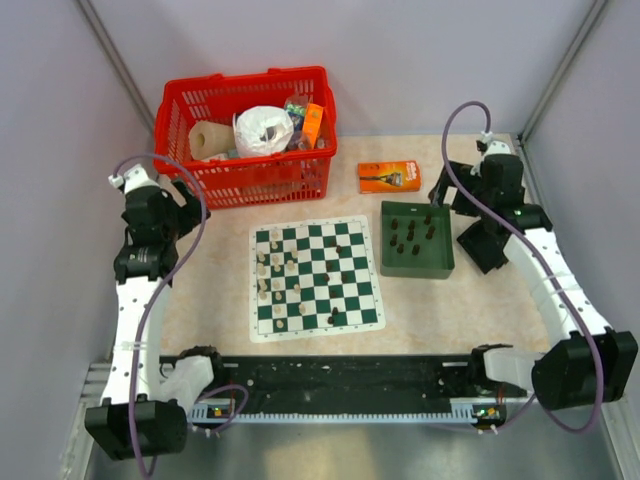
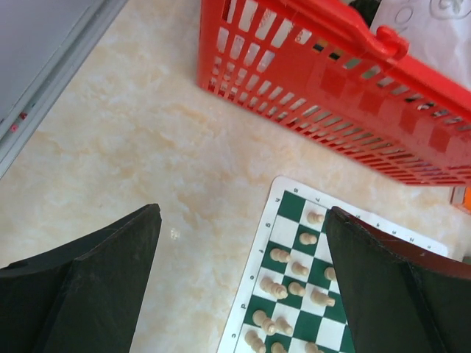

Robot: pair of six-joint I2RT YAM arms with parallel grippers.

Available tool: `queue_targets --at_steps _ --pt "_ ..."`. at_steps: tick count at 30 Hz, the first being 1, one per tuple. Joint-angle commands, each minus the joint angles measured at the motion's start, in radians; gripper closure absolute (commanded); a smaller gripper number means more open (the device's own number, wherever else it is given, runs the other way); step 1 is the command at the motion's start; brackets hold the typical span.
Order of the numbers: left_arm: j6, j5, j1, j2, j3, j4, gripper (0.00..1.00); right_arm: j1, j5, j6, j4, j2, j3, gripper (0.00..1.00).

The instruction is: Set up the chess pieces on the board

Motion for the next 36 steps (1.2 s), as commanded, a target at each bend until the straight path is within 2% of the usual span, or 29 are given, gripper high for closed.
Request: queue_targets --at_steps 1,3,8,9,10,12,15,18,24,31,36 --pt "0.078 0.069 0.001 0.023 0.016 -0.04 0.01 0.021 -0.058 -0.039 -0.045 0.032 0.071 0.02" --pt "0.102 0.087 0.001 0.026 0.01 -0.046 0.01 0.046 -0.03 -0.06 -0.051 0.047 0.077 0.08" --pt "0.141 0.075 0.001 -0.009 -0.034 -0.026 0.01 0.135 0.044 -0.083 -0.092 0.145 0.141 0.14" --pt "0.139 0.075 0.001 -0.012 -0.036 -0.037 0.01 0.148 0.053 -0.085 -0.101 0.17 0.155 0.22" --pt "0.15 0.086 0.002 -0.023 -0.042 -0.038 0.01 0.165 0.073 -0.088 -0.106 0.188 0.166 0.25" --pt "0.17 0.121 0.001 -0.041 -0.069 -0.015 0.01 0.201 0.123 -0.076 -0.109 0.225 0.178 0.25" --pt "0.182 0.101 0.001 -0.041 -0.065 -0.037 0.01 0.234 0.154 -0.051 -0.118 0.274 0.193 0.25" --pt "0.188 0.08 0.001 -0.041 -0.079 -0.054 0.01 0.239 0.165 -0.008 -0.121 0.328 0.194 0.33" --pt "0.201 0.052 0.001 -0.038 -0.08 -0.069 0.01 0.263 0.14 0.012 -0.085 0.395 0.161 0.42" --pt "0.211 0.029 0.001 -0.037 -0.086 -0.074 0.01 0.36 0.102 0.006 -0.065 0.417 0.203 0.44" --pt "0.198 0.047 0.001 -0.034 -0.08 -0.077 0.01 0.455 0.062 0.032 0.01 0.444 0.204 0.45"
